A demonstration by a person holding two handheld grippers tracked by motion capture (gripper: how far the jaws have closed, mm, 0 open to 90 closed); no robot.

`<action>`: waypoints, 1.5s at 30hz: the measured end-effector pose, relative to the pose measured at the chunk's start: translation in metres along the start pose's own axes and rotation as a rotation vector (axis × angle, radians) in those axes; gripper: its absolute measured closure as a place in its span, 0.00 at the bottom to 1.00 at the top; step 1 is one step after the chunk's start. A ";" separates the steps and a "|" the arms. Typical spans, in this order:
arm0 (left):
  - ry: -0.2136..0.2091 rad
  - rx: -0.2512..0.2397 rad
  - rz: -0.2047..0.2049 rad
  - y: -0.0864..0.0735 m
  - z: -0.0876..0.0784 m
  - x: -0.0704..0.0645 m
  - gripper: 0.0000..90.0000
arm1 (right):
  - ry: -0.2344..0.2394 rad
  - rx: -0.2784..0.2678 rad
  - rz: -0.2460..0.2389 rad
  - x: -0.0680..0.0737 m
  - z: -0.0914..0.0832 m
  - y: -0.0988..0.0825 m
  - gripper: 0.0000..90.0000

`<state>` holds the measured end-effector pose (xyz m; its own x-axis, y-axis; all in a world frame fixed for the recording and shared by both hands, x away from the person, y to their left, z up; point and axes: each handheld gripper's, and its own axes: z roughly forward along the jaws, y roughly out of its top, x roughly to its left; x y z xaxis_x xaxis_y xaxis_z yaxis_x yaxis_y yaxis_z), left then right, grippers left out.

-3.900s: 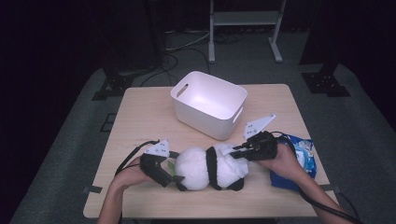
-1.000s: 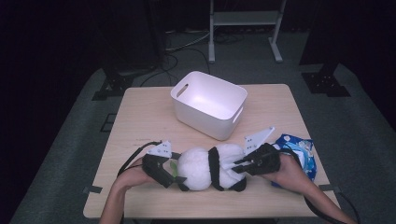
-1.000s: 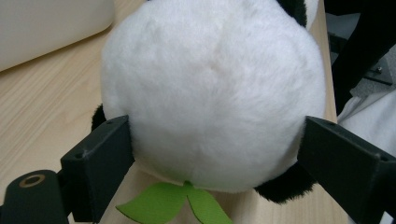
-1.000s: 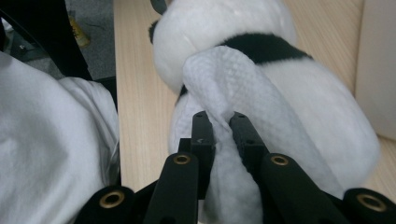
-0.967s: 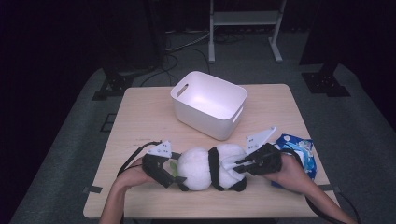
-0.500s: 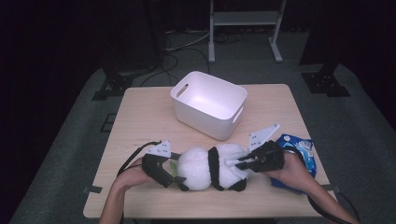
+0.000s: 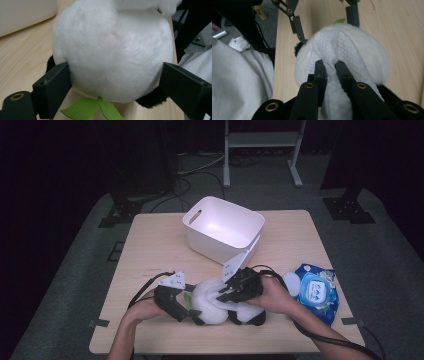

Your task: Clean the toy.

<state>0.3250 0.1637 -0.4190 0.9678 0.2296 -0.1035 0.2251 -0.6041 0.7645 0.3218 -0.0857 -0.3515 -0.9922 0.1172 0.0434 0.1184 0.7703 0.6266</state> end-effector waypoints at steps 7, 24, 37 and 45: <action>-0.001 0.000 0.002 0.000 0.001 0.001 0.11 | 0.044 0.015 -0.042 0.002 0.022 0.022 0.89; -0.002 0.002 0.000 0.000 0.000 0.001 0.11 | -0.039 0.026 0.013 -0.019 0.010 0.018 0.89; -0.002 0.001 -0.006 0.001 -0.003 0.001 0.11 | -0.088 0.021 0.110 -0.032 -0.027 -0.028 0.89; -0.003 0.001 -0.007 0.004 -0.006 0.001 0.11 | -0.111 -0.006 0.152 -0.033 -0.050 -0.053 0.88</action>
<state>0.3264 0.1660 -0.4119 0.9666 0.2313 -0.1105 0.2316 -0.6033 0.7631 0.3466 -0.1618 -0.3475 -0.9523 0.3005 0.0523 0.2660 0.7346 0.6242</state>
